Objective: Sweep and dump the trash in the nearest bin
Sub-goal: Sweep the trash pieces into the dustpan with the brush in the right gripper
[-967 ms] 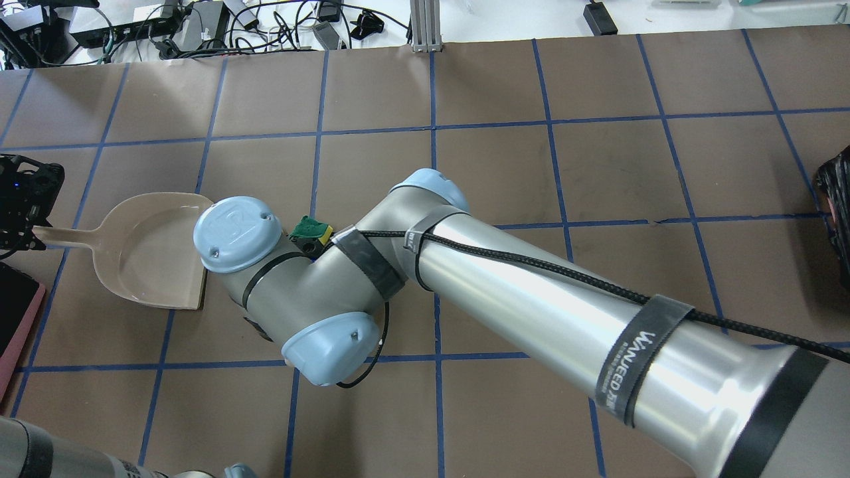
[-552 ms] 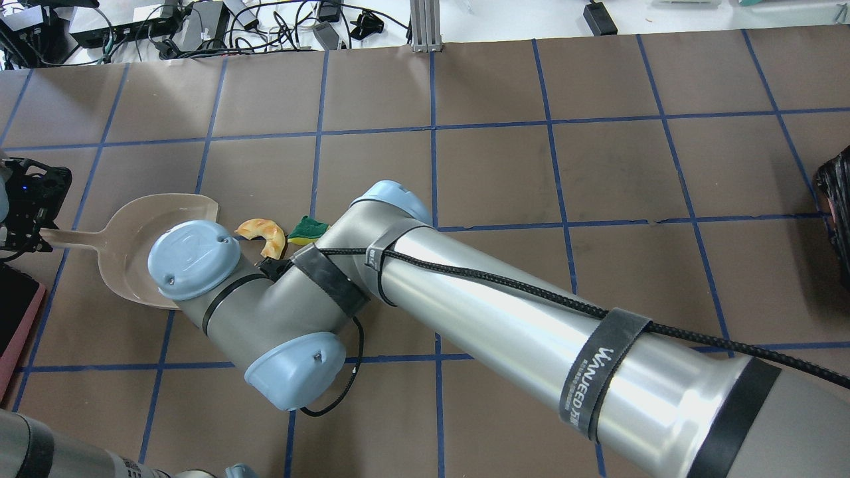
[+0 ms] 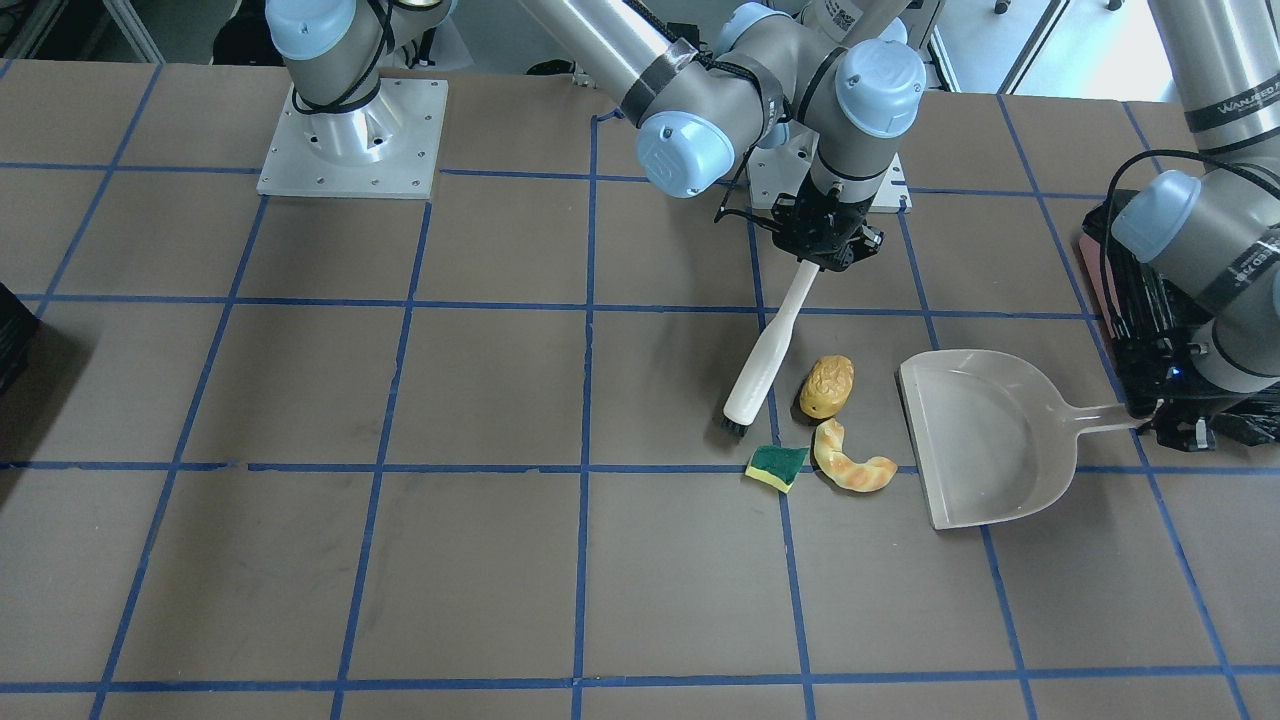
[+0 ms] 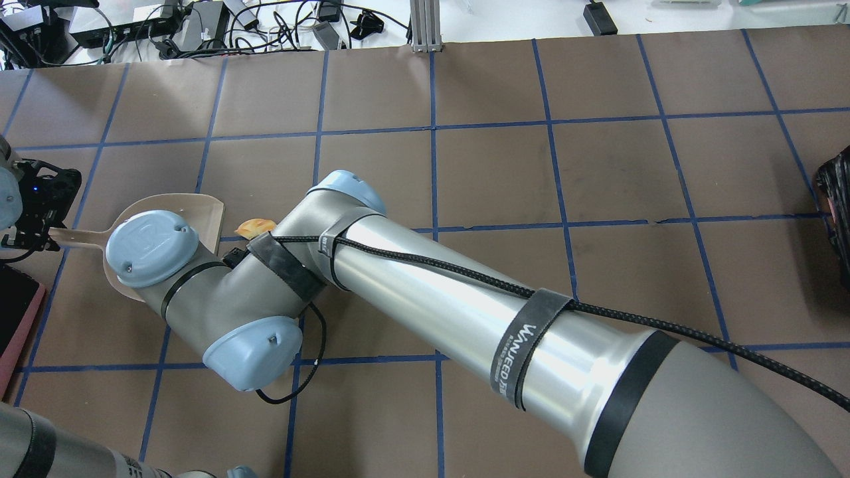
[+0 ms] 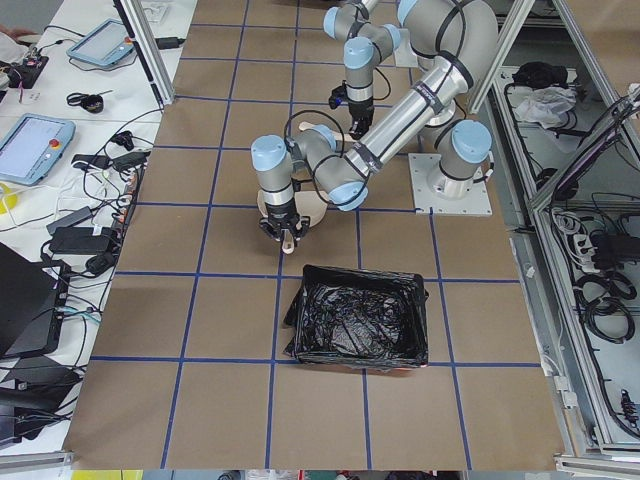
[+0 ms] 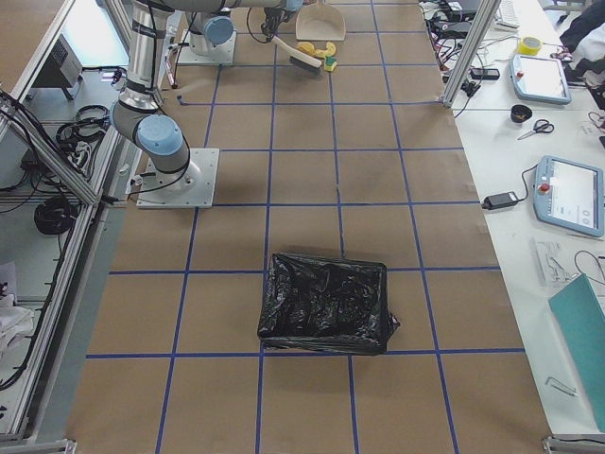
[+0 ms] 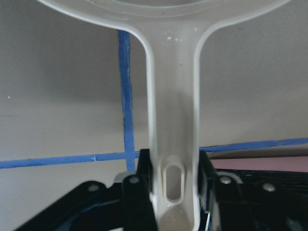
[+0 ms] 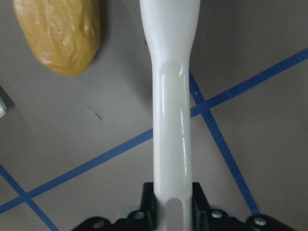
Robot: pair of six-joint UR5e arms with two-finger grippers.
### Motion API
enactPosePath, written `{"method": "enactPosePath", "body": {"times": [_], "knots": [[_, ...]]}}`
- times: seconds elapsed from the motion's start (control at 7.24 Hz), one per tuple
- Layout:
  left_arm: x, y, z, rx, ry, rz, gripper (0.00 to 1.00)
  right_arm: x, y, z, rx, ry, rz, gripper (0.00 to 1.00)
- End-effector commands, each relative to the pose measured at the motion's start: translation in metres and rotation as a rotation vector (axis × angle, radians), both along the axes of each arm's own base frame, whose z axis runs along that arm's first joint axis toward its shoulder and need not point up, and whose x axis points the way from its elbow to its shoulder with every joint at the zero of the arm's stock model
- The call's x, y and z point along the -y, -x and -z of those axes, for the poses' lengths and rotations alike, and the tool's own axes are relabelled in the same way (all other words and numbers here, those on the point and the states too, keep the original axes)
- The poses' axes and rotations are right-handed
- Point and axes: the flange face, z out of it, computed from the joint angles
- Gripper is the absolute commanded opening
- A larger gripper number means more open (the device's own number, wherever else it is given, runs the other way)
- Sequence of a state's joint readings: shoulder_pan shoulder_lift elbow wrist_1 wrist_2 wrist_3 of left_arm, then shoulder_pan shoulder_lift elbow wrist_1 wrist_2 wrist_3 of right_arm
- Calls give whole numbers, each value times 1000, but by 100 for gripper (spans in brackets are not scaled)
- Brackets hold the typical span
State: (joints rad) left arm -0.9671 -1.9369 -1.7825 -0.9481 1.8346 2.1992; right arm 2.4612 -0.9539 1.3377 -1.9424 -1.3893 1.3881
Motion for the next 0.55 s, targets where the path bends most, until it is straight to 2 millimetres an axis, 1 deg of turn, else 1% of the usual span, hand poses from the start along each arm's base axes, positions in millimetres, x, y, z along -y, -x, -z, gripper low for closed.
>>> {"method": "enactPosePath", "body": {"times": [0.0,0.14,0.41], "knots": [[1,0,0,4,-2,1,0,9,-14,2,17,8,-19,0],[1,0,0,6,-3,1,0,13,-27,10,57,-22,-51,0],[2,-1,-2,23,10,-1,0,32,-51,21,86,0,-96,0]]}}
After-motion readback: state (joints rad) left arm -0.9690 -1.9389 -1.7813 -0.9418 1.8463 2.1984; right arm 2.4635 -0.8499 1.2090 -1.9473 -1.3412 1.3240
